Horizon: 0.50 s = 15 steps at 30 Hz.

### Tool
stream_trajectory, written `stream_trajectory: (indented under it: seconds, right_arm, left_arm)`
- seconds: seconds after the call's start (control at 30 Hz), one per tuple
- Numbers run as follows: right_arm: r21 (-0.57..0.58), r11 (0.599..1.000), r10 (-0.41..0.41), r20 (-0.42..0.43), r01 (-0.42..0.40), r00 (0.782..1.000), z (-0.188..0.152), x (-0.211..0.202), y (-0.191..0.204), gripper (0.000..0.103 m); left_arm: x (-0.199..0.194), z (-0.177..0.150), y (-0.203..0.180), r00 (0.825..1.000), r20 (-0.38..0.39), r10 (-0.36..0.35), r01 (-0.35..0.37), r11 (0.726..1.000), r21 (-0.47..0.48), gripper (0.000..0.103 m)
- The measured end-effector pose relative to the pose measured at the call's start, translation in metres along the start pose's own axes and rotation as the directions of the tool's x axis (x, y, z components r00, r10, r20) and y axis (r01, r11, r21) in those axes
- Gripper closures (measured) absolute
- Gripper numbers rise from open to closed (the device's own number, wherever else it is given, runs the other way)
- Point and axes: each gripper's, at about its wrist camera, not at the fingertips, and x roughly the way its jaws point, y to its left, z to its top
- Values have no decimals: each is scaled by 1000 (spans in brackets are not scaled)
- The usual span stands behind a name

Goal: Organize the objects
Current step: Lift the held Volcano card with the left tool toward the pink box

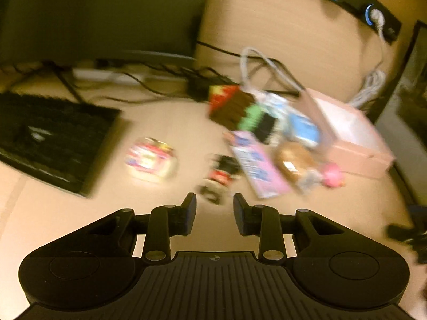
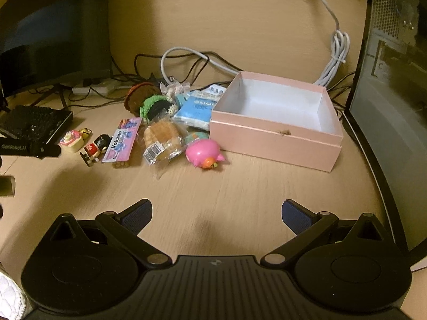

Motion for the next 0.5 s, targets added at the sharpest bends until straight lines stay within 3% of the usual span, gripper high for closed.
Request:
stream_trajectory:
  seconds: [0.1, 0.17, 0.23, 0.33, 0.5]
  right_arm:
    - [1, 1000, 5, -3, -5, 1000, -2, 1, 1, 0]
    - [0, 1000, 10, -7, -10, 1000, -3, 1, 0, 0]
    - [-3, 1000, 10, -10, -10, 1000, -5, 1, -1, 0]
    - [-18, 1000, -1, -1, 1, 1000, -8, -3, -4, 0]
    - [-19, 999, -28, -8, 28, 1000, -18, -9, -18, 0]
  left_arm:
    - [13, 8, -16, 998, 0, -58, 58, 992, -111, 70]
    - [31, 18, -28, 998, -12, -54, 51, 985, -165, 70]
    - [54, 27, -38, 999, -39, 5, -11, 988, -154, 68]
    - [95, 37, -45, 984, -127, 122, -137, 984, -116, 64]
    - [123, 57, -50, 982, -93, 162, -170, 981, -94, 57]
